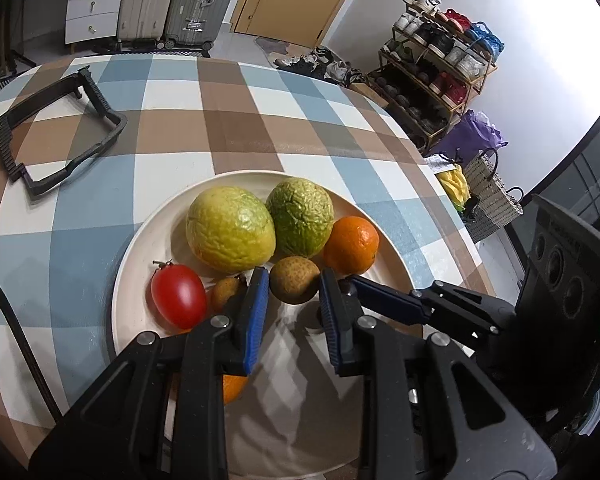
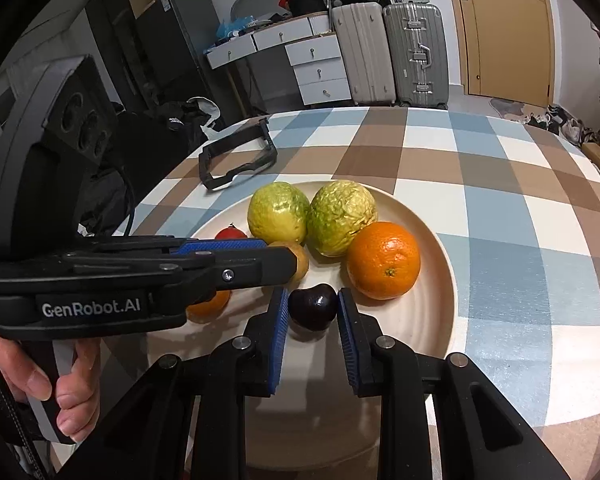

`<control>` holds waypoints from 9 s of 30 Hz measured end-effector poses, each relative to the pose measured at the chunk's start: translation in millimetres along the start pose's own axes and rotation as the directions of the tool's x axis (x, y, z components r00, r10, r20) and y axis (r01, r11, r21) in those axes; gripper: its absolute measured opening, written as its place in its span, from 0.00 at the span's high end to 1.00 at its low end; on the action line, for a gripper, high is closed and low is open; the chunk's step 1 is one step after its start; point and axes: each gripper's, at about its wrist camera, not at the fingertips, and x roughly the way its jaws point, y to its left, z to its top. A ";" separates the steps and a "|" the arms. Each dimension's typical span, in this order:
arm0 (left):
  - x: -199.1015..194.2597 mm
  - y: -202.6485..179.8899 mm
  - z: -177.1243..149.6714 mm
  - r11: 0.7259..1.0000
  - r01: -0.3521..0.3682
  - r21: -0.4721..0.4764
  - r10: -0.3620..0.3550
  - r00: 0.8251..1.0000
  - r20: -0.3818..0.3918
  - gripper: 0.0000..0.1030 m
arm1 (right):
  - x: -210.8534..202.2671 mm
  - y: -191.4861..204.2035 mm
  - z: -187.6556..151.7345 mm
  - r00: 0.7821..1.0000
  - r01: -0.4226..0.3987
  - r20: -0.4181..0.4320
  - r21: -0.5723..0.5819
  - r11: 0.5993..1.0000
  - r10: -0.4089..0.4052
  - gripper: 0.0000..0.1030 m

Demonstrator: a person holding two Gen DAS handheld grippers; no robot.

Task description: Organize fruits

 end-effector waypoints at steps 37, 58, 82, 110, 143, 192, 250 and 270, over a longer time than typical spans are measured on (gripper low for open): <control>-134.1 -72.4 -84.3 0.994 -0.078 0.072 0.064 0.981 0.183 0.20 | -162.8 16.1 -73.2 0.932 0.104 0.341 0.080 0.991 -0.125 0.01; -134.9 -46.4 -188.5 0.982 -0.189 0.028 0.184 0.974 0.130 0.01 | -152.0 59.5 -123.5 0.962 0.143 0.230 0.039 0.989 -0.148 0.00; -134.1 -1.5 -187.5 0.979 -0.190 -0.073 0.197 0.975 0.101 0.01 | -85.3 30.0 -112.2 0.997 0.078 -0.017 0.150 0.986 -0.077 0.32; -110.0 -44.7 -172.8 0.975 -0.218 0.049 0.215 0.975 0.052 0.01 | -110.1 9.8 -116.8 0.997 -0.038 0.071 0.220 0.975 0.023 0.78; -71.8 -80.2 -162.1 0.971 -0.123 0.207 0.130 0.991 -0.021 0.75 | -141.5 -20.6 -122.0 0.992 0.016 0.116 0.237 0.971 -0.044 0.78; -7.7 -57.0 -25.4 0.987 -0.017 0.160 0.015 1.000 0.015 0.75 | -49.0 -51.5 2.2 0.995 -0.058 0.096 0.177 0.982 0.042 0.78; -265.0 -103.8 -104.2 0.952 -0.299 0.071 0.199 0.776 0.598 0.01 | -267.4 67.9 -56.7 0.757 0.068 0.648 0.039 0.997 -0.077 0.00; -237.1 -50.9 -167.3 0.923 -0.384 0.013 0.281 0.697 0.660 0.01 | -213.9 72.0 -97.5 0.680 0.383 0.660 0.051 0.922 -0.319 0.00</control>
